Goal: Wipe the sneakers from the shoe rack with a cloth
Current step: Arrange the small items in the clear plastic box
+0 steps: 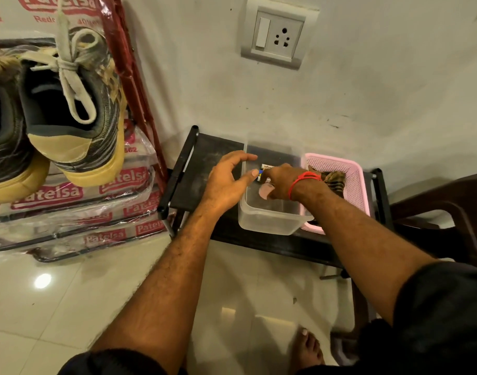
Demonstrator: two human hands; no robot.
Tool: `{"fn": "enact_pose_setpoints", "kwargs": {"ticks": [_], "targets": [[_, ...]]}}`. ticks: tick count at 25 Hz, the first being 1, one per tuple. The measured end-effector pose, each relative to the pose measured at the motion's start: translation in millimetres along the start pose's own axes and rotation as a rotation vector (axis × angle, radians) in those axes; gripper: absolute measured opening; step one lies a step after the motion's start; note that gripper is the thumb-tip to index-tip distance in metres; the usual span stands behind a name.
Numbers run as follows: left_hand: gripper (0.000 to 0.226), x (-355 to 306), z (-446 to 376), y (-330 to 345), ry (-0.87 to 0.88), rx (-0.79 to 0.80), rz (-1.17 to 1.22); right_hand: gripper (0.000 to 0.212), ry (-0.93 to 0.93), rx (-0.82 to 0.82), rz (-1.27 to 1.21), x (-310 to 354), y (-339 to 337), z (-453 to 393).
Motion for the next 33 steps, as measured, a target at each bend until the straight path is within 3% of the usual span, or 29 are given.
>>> {"fn": "enact_pose_setpoints", "kwargs": {"ticks": [1,3,5,6,8,10,13,17,21,27,33], "targets": [[0.042,3,0,1,-0.022,0.021,-0.006,0.045,-0.008,-0.059,-0.005,-1,-7,0],[0.053,10,0,1,-0.106,0.048,0.030,0.041,0.031,-0.337,-0.127,-16,-30,14],[0.058,11,2,2,-0.175,0.048,0.054,0.040,0.188,-0.609,-0.302,-45,-36,52],[0.059,10,3,2,-0.197,0.049,0.036,0.040,0.281,-0.648,-0.344,-57,-30,71],[0.062,5,6,2,-0.254,0.107,-0.046,0.039,0.335,-0.533,-0.453,-67,-7,90],[0.068,5,16,5,-0.378,0.266,-0.109,0.038,0.290,-0.397,-0.568,-58,16,89],[0.071,2,31,3,-0.507,0.397,-0.069,0.028,0.278,-0.521,-0.597,-51,14,85],[0.071,-2,22,-23,-0.496,0.232,0.048,0.022,0.204,-0.608,-0.718,-27,18,82],[0.071,3,15,-52,-0.431,0.082,0.079,0.032,0.097,-0.619,-0.825,6,15,72],[0.068,20,23,-52,-0.421,0.048,0.159,0.033,0.121,-0.581,-0.941,12,20,64],[0.064,26,20,-49,-0.360,-0.044,0.066,0.034,0.096,-0.617,-0.976,12,21,63]]}}
Point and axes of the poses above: each hand's wrist, its own z-axis away from the middle knuckle, its own y-axis out of the palm, x = y × z, the point moved 7 cm from there along -z, towards the middle knuckle, and after that the axes turned 6 degrees about z, right-handed, at the moved point
